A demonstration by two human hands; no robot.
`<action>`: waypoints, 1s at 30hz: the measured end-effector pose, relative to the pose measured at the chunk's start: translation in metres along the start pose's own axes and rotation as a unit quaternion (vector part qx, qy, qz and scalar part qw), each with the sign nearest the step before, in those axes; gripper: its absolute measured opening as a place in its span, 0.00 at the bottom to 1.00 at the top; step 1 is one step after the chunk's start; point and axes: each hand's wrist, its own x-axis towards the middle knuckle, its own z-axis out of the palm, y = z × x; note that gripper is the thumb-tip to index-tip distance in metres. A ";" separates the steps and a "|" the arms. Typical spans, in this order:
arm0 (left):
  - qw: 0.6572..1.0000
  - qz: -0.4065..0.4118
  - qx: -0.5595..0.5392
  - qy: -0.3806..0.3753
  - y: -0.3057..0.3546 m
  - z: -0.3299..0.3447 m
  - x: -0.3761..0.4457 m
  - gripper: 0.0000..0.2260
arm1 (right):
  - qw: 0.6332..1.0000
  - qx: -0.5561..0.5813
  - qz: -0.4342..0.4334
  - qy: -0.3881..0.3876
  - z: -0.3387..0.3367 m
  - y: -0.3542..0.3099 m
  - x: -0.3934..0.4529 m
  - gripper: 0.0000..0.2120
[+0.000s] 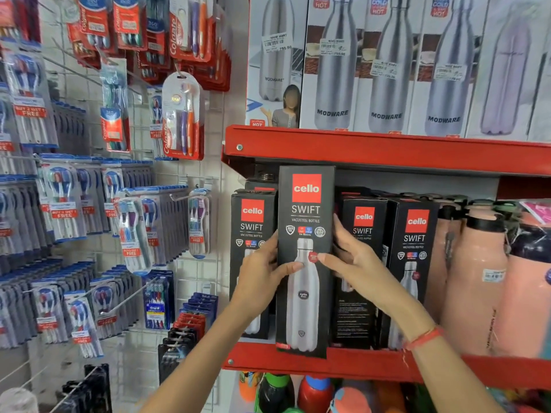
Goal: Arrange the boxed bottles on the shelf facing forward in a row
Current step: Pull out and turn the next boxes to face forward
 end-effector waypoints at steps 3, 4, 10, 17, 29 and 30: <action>0.998 0.003 0.043 0.044 -0.011 0.011 0.010 0.30 | 0.999 -0.045 -0.009 0.028 0.002 0.009 0.015 0.38; 0.996 -0.002 0.061 0.061 -0.016 0.015 0.014 0.31 | 0.997 -0.065 -0.013 0.041 0.005 0.013 0.019 0.38; 0.983 -0.055 0.138 0.107 -0.037 0.032 0.027 0.22 | 0.972 -0.207 0.020 0.107 0.026 0.040 0.038 0.40; 0.971 -0.083 0.197 0.111 -0.041 0.045 0.021 0.20 | 0.952 -0.274 0.038 0.133 0.036 0.051 0.035 0.39; 0.949 -0.093 0.276 0.121 -0.027 0.046 0.016 0.26 | 0.853 -0.247 -0.044 0.457 0.028 0.060 0.017 0.21; 0.950 -0.088 0.272 0.125 -0.024 0.046 0.015 0.27 | 0.847 -0.258 -0.011 0.465 0.027 0.063 0.016 0.27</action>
